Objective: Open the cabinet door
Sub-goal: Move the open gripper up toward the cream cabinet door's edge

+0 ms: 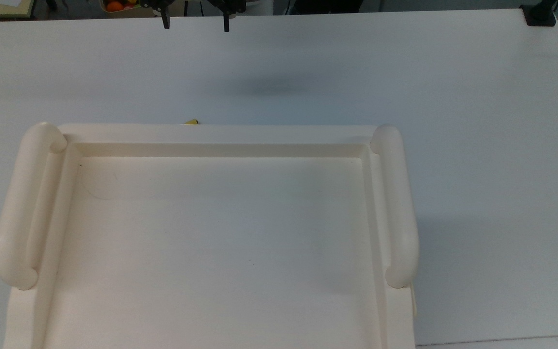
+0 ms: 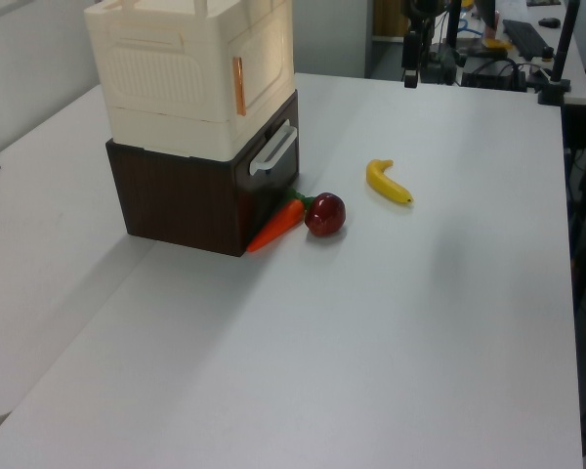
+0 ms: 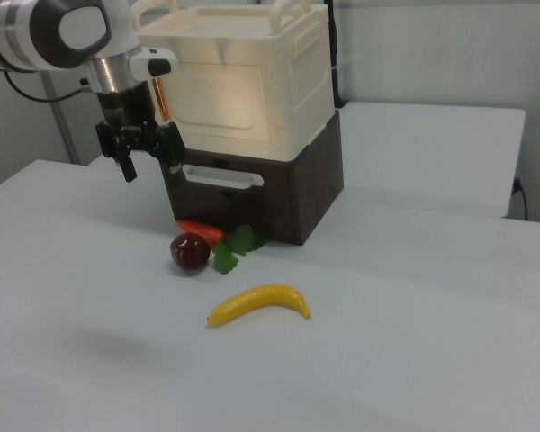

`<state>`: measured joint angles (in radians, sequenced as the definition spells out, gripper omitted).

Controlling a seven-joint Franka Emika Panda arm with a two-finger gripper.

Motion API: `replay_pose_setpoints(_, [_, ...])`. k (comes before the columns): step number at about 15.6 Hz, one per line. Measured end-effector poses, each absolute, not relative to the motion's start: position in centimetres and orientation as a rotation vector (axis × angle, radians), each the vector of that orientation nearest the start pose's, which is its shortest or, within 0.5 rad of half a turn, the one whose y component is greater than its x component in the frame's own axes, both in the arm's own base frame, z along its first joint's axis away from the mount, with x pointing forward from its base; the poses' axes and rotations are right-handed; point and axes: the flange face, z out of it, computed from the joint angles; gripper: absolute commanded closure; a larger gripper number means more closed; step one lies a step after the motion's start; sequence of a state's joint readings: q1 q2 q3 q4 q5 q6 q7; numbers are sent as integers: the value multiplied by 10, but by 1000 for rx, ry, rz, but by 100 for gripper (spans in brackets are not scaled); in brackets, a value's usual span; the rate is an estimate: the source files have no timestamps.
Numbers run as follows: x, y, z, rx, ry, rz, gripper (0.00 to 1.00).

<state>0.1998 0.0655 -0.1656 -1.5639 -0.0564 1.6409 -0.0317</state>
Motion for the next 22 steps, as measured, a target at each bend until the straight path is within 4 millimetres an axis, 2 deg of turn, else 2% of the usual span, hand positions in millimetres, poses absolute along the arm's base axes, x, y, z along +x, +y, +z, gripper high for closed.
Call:
replay_pose_setpoints(7, [580,12,597,-3207,-96,-18,0])
replay_pose_setpoints(12, [588,23,598,-3205,-126,-70,0])
replay_pose_setpoints(14, [598,35,608,-3196,-155,-197,0])
replay_pose_setpoints(16, [611,56,619,-3179,-153,-346,0])
replay_pose_setpoints(17, [622,73,627,-3157,-128,-454,0])
replay_pose_setpoints(22, [652,119,653,-2988,-85,-928,0])
